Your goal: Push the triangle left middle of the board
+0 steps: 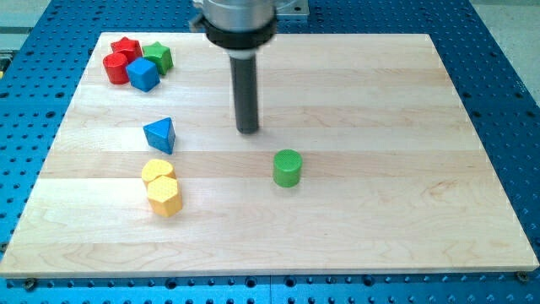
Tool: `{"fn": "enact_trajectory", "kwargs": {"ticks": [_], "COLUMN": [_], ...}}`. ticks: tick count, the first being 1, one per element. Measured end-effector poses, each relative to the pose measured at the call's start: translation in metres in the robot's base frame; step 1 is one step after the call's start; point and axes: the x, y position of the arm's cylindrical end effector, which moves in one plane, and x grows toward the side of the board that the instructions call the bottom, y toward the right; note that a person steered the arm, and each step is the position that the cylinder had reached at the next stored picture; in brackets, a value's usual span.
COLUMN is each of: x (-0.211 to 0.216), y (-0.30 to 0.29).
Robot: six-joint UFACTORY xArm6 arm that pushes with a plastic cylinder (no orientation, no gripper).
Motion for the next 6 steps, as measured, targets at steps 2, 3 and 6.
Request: {"fn": "enact_trajectory", "kwargs": {"ticks": [2, 3, 6], "x": [0.004, -0.009, 0.061], "y": [-0.168, -0.232, -0.277]}}
